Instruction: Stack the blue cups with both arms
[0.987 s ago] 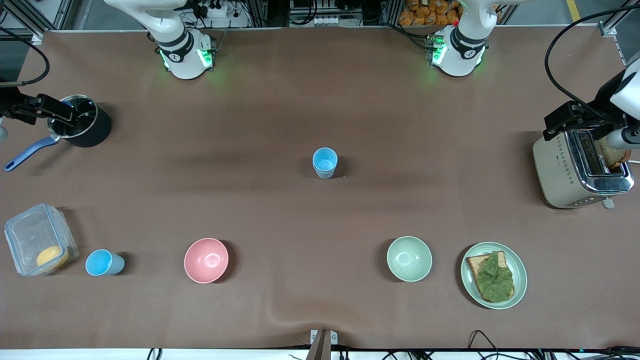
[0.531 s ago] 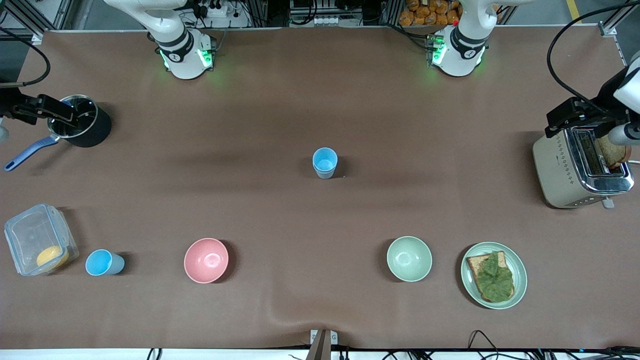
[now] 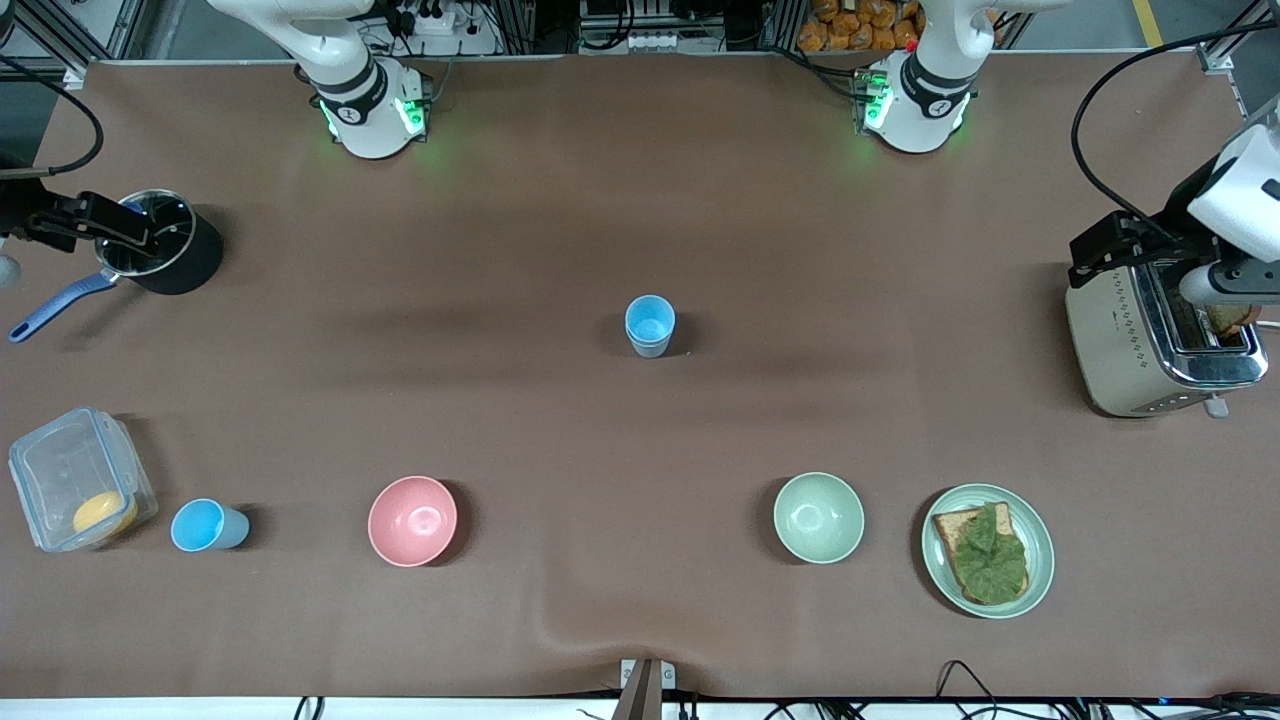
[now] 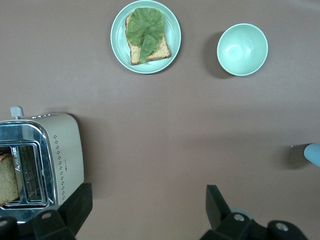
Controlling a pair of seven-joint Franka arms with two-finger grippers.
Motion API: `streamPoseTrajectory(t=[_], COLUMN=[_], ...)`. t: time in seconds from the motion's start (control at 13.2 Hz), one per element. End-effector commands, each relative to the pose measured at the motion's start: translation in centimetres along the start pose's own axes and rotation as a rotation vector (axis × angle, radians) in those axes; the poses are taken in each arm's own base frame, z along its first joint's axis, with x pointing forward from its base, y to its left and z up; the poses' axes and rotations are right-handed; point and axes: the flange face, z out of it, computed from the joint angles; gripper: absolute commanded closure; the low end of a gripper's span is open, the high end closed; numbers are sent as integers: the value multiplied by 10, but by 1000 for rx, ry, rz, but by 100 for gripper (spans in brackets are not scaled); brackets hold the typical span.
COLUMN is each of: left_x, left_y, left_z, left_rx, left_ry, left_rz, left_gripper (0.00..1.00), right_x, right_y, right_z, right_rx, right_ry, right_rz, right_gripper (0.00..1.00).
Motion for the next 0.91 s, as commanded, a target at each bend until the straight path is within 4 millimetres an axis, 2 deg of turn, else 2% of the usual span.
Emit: streamPoseTrajectory(t=[0.0,0.15,0.3,0.83], left_x=[-24,-23,-23,-23], left_y=[-7,-16,-16,-12], left_z=[-1,-6,-11,-9], left_rx=[-14,-23,-23,-24], left_ry=[28,39,48,39], left_rz=[-8,-25,-13,-5], left_gripper=[0,0,0,0], right_x=[-4,-3,-3,-4], right_y=[3,4,2,2], right_z=[8,9,11,10], right_rx=[15,14,15,15], right_ry=[-6,-7,-8,-6], right_rz=[-4,-2,-5,-6], right_gripper=[0,0,0,0])
